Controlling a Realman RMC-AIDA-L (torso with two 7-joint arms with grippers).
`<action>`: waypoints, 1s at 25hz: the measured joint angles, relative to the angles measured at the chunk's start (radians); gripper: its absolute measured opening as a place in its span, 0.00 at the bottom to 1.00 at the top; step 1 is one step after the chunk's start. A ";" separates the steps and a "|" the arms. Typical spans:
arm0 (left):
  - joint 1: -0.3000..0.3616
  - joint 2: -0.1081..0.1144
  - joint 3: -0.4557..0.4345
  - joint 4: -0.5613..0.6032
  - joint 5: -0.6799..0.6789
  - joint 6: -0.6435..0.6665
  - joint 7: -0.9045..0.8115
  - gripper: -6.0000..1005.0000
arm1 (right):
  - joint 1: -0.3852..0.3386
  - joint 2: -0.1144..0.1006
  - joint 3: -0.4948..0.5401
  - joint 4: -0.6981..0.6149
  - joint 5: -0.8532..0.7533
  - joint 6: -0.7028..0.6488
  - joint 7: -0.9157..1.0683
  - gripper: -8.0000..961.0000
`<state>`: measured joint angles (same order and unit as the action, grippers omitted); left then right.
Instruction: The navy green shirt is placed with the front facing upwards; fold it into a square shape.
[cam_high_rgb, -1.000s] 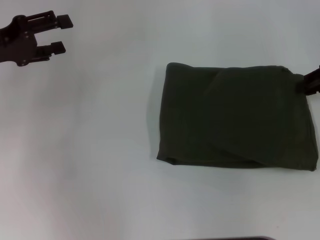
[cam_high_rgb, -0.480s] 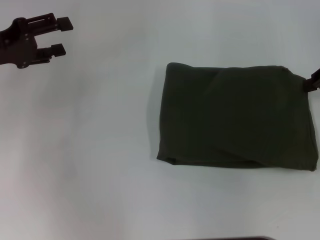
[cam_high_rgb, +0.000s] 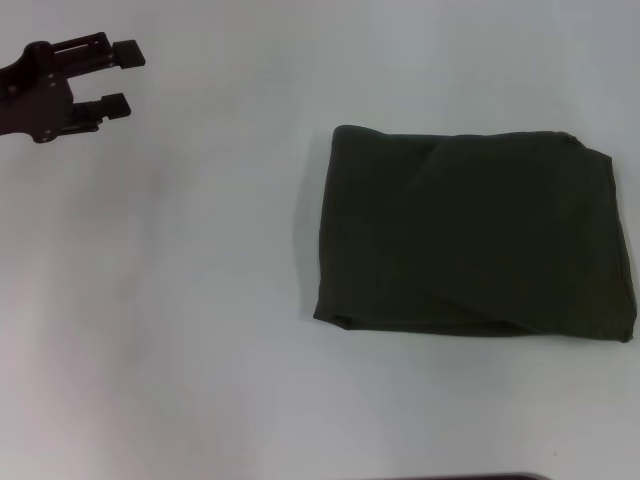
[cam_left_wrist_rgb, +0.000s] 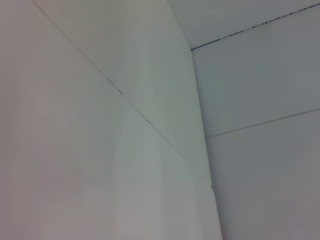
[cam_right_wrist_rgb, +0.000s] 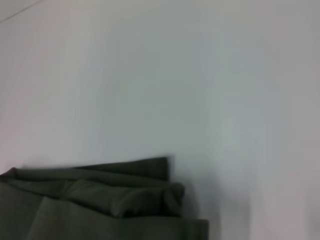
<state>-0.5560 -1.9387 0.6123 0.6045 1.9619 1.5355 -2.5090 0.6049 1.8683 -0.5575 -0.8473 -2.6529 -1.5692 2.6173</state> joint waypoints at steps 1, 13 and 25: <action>0.000 0.000 0.000 0.000 0.000 0.000 0.000 0.82 | -0.002 -0.006 0.000 0.000 0.001 0.000 -0.004 0.05; 0.001 -0.001 -0.003 0.000 -0.001 0.000 0.001 0.82 | 0.014 0.003 0.009 0.119 0.035 0.087 -0.078 0.36; -0.002 -0.002 0.000 0.000 0.000 -0.001 0.003 0.82 | -0.008 -0.007 0.082 0.220 0.140 0.099 -0.125 0.60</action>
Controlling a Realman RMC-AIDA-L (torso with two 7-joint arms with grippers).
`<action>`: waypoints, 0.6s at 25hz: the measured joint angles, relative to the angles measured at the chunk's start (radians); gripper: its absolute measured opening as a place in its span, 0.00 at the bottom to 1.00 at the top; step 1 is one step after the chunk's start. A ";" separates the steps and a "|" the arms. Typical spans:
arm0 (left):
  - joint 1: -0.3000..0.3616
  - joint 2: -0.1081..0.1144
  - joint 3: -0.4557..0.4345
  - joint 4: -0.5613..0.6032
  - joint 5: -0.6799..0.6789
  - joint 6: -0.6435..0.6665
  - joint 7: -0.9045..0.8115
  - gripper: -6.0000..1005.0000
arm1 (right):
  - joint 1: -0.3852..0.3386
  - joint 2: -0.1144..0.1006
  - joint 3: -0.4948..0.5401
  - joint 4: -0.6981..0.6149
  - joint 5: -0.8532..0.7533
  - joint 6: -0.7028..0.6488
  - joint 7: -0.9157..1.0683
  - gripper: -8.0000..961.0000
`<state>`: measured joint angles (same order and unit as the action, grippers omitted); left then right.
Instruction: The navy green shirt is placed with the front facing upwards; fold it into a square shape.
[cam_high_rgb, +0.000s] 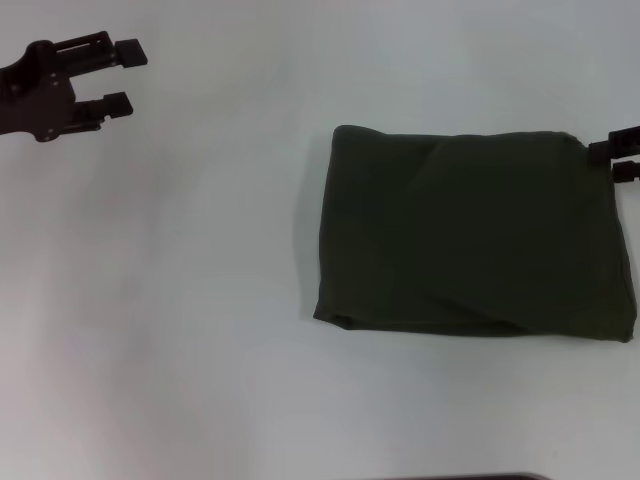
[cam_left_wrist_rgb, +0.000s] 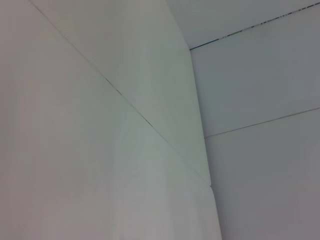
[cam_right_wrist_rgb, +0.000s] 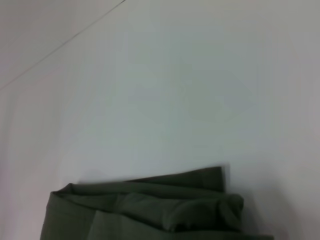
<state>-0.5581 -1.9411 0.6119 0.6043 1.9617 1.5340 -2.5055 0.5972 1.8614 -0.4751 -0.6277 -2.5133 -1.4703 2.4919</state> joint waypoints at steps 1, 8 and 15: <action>0.000 0.000 0.000 0.000 0.000 0.000 0.000 0.82 | 0.000 0.000 -0.002 0.002 -0.002 0.000 -0.001 0.60; 0.002 -0.001 0.000 0.000 0.000 0.001 0.000 0.82 | -0.010 -0.008 -0.007 -0.007 -0.019 -0.026 0.008 0.60; 0.003 -0.006 0.002 -0.001 0.000 0.003 0.003 0.82 | -0.013 0.008 0.001 0.005 -0.013 0.002 -0.004 0.60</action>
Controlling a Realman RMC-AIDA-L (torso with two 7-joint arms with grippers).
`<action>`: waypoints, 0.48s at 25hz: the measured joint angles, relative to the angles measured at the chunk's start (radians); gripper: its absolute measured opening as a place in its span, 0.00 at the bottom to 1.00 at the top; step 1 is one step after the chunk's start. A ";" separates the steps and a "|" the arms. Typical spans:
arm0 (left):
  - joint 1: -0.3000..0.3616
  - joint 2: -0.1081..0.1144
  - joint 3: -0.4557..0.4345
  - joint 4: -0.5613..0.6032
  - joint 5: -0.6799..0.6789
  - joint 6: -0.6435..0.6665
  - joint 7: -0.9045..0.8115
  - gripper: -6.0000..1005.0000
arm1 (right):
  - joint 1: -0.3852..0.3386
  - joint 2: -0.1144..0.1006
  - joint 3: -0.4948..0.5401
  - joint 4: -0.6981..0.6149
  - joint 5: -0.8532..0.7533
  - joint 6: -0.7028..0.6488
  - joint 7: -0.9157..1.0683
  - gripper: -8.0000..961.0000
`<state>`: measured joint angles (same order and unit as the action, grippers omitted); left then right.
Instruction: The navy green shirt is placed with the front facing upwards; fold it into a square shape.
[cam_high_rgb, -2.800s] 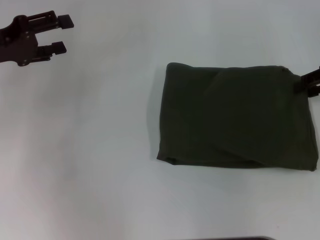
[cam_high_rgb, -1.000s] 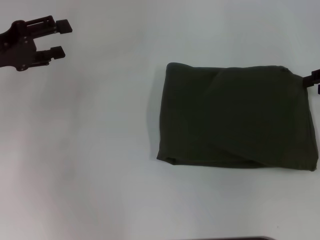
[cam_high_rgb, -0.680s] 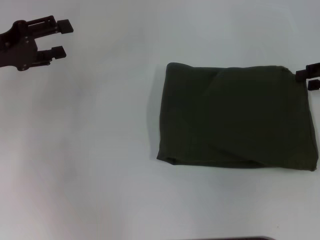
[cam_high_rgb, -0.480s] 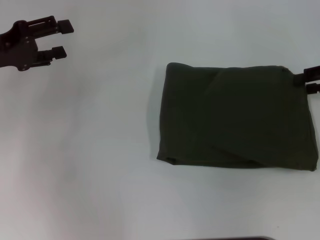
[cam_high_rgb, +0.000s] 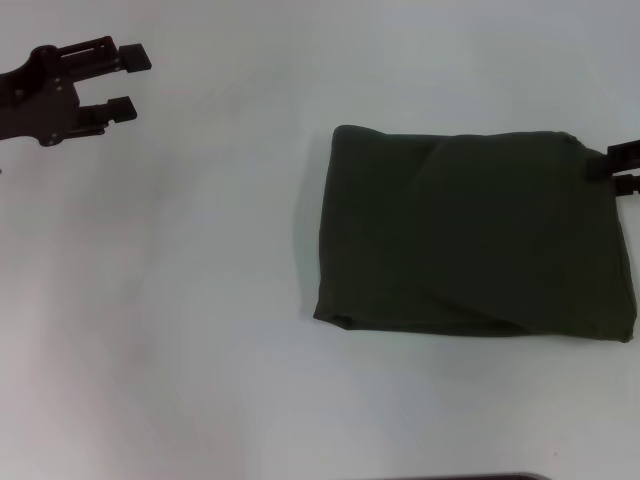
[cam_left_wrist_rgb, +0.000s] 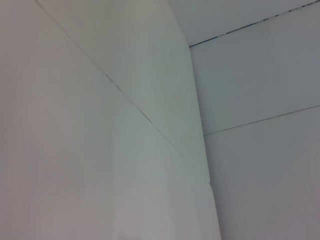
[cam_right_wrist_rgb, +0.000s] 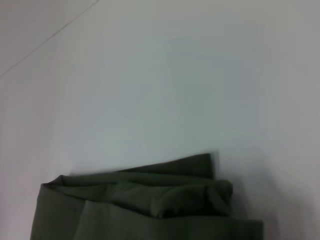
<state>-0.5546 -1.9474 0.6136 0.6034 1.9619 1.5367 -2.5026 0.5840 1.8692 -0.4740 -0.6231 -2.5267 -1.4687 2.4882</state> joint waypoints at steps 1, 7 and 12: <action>0.000 0.000 0.000 0.000 0.000 0.001 0.000 0.82 | 0.001 0.003 0.001 0.000 0.001 0.002 -0.003 0.60; 0.001 0.003 -0.001 -0.001 0.000 0.007 0.000 0.82 | 0.004 0.015 0.006 0.000 0.002 0.014 -0.004 0.60; 0.001 0.004 -0.002 -0.001 0.000 0.007 0.001 0.82 | 0.008 0.009 0.009 -0.009 0.021 -0.011 0.003 0.60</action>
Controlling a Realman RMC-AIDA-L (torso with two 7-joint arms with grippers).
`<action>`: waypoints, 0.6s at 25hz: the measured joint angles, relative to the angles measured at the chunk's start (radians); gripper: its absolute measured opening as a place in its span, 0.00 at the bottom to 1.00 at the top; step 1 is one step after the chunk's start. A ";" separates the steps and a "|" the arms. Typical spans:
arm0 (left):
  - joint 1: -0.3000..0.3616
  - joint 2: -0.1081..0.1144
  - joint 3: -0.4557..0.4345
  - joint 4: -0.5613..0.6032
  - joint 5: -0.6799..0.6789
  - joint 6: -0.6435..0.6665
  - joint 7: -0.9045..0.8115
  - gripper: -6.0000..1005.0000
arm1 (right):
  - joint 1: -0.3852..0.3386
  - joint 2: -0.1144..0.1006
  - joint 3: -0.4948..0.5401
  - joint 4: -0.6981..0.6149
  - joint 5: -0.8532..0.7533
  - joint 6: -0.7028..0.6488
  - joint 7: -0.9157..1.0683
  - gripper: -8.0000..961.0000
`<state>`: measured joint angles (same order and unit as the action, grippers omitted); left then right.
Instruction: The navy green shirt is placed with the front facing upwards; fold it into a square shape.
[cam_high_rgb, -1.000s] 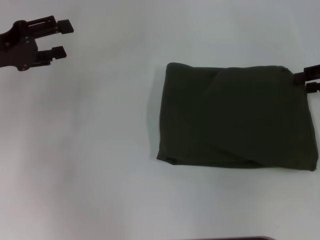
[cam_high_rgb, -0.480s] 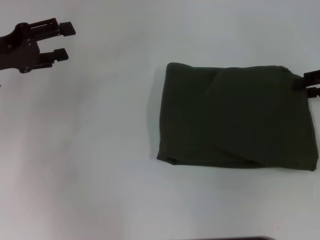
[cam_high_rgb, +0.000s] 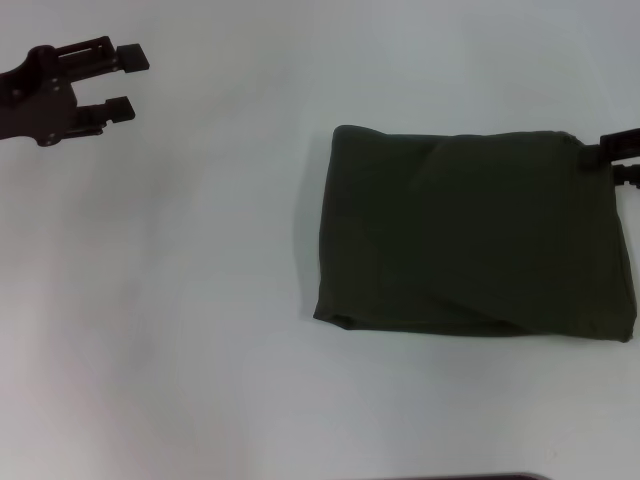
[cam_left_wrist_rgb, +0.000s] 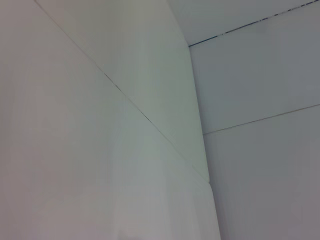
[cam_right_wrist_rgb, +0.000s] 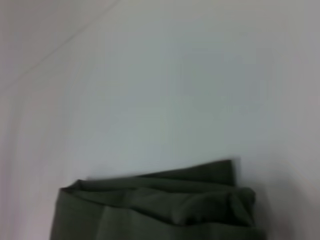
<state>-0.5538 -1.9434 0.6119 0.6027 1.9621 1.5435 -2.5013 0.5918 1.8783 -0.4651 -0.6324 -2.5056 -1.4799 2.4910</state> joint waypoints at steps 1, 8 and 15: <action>0.000 0.000 0.000 0.000 0.000 0.000 0.000 0.82 | 0.000 -0.002 0.000 0.000 0.008 -0.001 0.000 0.60; 0.002 -0.003 -0.002 0.000 0.000 0.001 0.000 0.82 | -0.001 -0.004 -0.006 0.006 0.020 0.006 0.000 0.58; -0.005 -0.002 -0.001 0.000 0.000 0.001 -0.002 0.82 | -0.001 0.000 -0.013 0.005 0.001 0.009 0.000 0.36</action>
<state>-0.5587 -1.9451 0.6113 0.6029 1.9619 1.5447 -2.5028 0.5912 1.8787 -0.4782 -0.6274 -2.5042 -1.4705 2.4912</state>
